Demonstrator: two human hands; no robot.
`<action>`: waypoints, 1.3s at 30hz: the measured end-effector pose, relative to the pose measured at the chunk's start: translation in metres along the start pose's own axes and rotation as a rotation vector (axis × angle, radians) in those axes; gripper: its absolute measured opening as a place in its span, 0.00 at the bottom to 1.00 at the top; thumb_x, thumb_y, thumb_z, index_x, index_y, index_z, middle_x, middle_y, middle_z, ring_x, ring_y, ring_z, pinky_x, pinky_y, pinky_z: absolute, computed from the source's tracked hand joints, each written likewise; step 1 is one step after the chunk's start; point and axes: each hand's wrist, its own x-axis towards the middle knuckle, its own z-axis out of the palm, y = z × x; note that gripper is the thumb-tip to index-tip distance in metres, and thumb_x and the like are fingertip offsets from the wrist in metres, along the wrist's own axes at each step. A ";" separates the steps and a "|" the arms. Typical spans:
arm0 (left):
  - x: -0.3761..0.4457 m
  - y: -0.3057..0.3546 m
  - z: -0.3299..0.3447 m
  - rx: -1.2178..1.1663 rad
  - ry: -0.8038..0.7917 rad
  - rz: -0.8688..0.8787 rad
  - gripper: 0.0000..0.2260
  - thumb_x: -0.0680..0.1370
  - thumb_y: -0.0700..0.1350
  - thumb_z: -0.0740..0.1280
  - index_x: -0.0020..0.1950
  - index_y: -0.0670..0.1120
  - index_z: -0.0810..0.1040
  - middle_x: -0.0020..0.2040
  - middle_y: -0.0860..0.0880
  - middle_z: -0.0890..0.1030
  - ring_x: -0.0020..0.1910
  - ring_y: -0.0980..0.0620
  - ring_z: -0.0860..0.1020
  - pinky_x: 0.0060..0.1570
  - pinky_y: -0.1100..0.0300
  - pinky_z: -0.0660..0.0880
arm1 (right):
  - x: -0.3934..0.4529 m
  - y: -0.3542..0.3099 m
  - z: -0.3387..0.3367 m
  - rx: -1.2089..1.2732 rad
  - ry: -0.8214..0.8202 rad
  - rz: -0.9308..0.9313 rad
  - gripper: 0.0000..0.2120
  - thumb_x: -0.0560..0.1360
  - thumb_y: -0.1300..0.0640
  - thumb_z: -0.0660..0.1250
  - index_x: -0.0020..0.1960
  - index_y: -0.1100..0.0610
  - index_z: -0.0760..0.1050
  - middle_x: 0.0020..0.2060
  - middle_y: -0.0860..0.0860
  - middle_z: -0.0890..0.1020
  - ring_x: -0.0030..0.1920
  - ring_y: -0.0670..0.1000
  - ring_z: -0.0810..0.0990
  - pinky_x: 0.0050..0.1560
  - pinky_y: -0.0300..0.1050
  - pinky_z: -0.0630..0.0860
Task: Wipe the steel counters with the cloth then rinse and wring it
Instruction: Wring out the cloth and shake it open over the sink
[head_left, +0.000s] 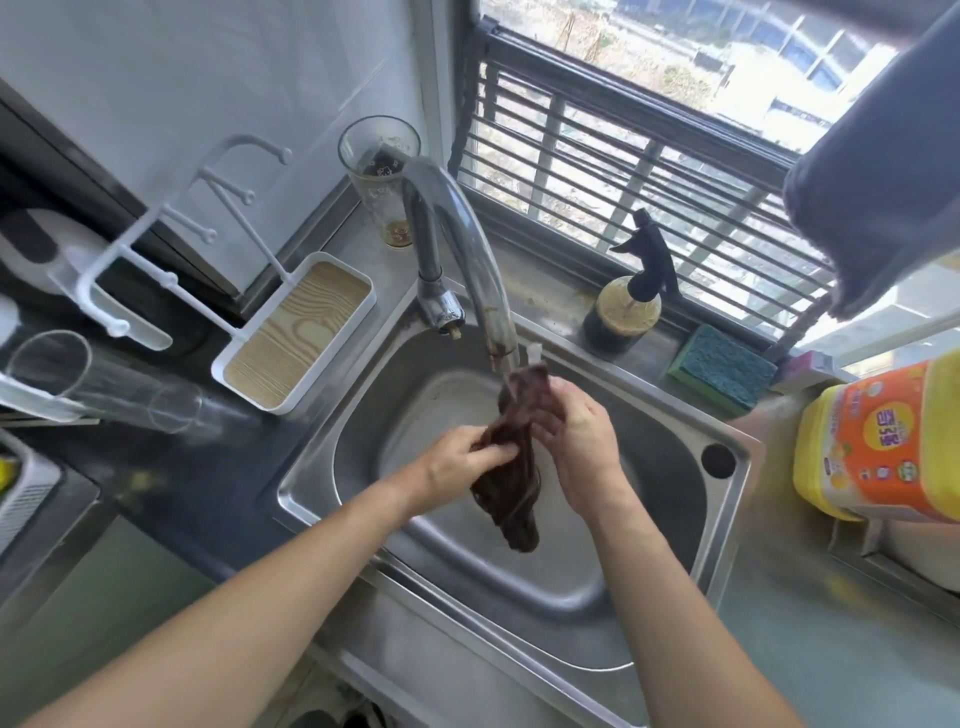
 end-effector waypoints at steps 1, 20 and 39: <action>-0.002 0.003 0.001 -0.079 0.025 -0.055 0.13 0.80 0.48 0.66 0.57 0.40 0.82 0.53 0.43 0.85 0.56 0.44 0.83 0.62 0.47 0.77 | 0.000 -0.003 -0.001 -0.062 -0.007 0.008 0.15 0.85 0.55 0.58 0.51 0.59 0.82 0.43 0.55 0.87 0.39 0.48 0.84 0.41 0.39 0.79; -0.008 0.015 -0.047 -0.613 0.084 -0.302 0.36 0.76 0.70 0.59 0.67 0.40 0.79 0.60 0.39 0.83 0.60 0.41 0.81 0.61 0.48 0.76 | -0.005 -0.006 -0.044 -0.151 -0.205 0.245 0.13 0.81 0.50 0.67 0.58 0.58 0.82 0.54 0.59 0.86 0.54 0.55 0.85 0.63 0.57 0.79; -0.001 -0.004 -0.081 -0.068 0.426 -0.463 0.14 0.84 0.46 0.62 0.60 0.34 0.73 0.46 0.35 0.83 0.39 0.39 0.85 0.38 0.48 0.84 | -0.019 0.022 -0.069 -0.701 0.501 -0.110 0.12 0.80 0.55 0.68 0.63 0.52 0.76 0.47 0.54 0.84 0.52 0.56 0.82 0.55 0.44 0.74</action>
